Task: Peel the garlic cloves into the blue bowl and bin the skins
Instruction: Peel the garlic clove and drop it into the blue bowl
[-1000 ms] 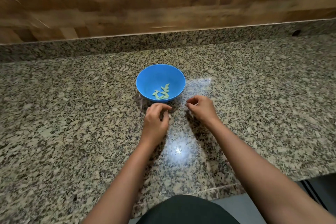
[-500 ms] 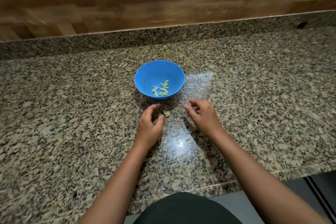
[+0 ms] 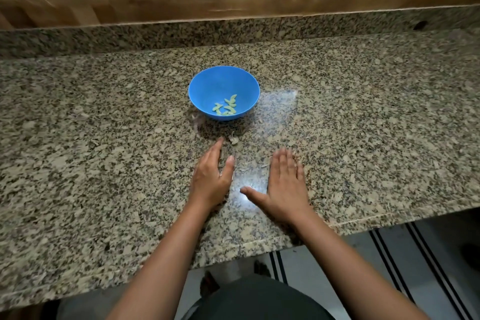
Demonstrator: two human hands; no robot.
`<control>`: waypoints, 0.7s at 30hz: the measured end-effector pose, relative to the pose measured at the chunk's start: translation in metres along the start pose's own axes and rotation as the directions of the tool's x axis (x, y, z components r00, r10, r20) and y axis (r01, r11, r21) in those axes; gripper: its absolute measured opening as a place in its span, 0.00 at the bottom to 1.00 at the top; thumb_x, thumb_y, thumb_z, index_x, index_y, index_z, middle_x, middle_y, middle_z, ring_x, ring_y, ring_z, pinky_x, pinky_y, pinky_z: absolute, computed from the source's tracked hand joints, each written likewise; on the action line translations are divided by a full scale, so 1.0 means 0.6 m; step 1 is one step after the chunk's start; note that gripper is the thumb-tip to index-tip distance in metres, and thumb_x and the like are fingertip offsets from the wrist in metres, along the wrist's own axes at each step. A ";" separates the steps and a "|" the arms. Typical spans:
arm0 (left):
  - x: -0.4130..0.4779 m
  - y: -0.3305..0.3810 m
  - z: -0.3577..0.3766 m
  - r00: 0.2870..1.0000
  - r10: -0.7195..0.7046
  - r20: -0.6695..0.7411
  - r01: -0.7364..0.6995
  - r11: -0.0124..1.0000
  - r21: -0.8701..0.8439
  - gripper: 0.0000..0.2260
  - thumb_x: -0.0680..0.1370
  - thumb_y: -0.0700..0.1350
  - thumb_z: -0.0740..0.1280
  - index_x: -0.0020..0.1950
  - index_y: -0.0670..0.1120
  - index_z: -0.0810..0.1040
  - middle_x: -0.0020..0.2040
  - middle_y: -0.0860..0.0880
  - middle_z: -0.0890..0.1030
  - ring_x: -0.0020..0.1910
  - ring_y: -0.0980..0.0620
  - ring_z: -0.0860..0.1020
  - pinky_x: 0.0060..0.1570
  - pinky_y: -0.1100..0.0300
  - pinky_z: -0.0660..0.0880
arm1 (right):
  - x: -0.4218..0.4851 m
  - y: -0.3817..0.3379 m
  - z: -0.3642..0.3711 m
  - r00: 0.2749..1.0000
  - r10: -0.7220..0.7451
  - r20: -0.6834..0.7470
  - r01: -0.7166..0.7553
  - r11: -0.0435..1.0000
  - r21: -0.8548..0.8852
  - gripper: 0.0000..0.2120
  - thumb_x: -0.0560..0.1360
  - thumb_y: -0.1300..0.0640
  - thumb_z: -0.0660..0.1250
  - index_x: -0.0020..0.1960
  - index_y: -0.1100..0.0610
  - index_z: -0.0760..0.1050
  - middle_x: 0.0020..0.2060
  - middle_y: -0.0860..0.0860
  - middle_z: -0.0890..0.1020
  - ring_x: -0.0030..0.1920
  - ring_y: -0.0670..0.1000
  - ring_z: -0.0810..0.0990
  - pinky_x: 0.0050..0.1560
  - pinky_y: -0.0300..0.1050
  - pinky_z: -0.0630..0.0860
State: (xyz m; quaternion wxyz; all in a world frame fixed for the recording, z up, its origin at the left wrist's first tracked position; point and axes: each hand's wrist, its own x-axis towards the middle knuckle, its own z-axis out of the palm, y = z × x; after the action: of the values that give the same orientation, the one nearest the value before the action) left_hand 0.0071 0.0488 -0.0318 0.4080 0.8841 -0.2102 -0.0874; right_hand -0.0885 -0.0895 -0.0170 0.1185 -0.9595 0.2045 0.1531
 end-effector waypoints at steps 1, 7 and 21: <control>0.000 0.000 -0.001 1.000 0.003 -0.003 -0.003 1.000 -0.010 0.29 0.76 0.59 0.52 0.76 0.50 0.58 0.74 0.48 0.64 0.72 0.50 0.63 0.68 0.51 0.62 | 0.016 -0.008 -0.003 1.000 -0.007 -0.025 0.007 1.000 0.003 0.55 0.62 0.21 0.35 0.71 0.61 0.25 0.70 0.57 0.26 0.71 0.55 0.27 0.68 0.53 0.28; -0.001 0.000 -0.002 1.000 0.013 -0.016 -0.014 0.998 -0.060 0.29 0.76 0.58 0.52 0.75 0.48 0.59 0.74 0.47 0.64 0.72 0.50 0.63 0.68 0.54 0.60 | 0.045 -0.023 -0.018 0.991 -0.133 -0.024 0.135 0.990 0.050 0.51 0.69 0.25 0.40 0.72 0.60 0.25 0.71 0.55 0.28 0.73 0.53 0.31 0.72 0.50 0.33; 0.000 -0.011 -0.012 0.995 -0.029 -0.100 -0.015 0.912 -0.409 0.29 0.76 0.59 0.55 0.73 0.46 0.64 0.71 0.47 0.69 0.68 0.56 0.68 0.67 0.59 0.66 | 0.033 -0.090 0.006 0.994 0.094 -0.061 -0.088 0.992 0.090 0.57 0.65 0.21 0.42 0.71 0.65 0.27 0.72 0.61 0.29 0.73 0.57 0.29 0.72 0.52 0.30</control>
State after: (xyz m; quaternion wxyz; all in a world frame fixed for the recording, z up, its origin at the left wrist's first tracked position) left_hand 0.0115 0.0579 -0.0321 0.5943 0.7831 -0.1623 -0.0847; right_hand -0.0491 -0.0475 -0.0183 0.1464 -0.9476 0.2584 0.1181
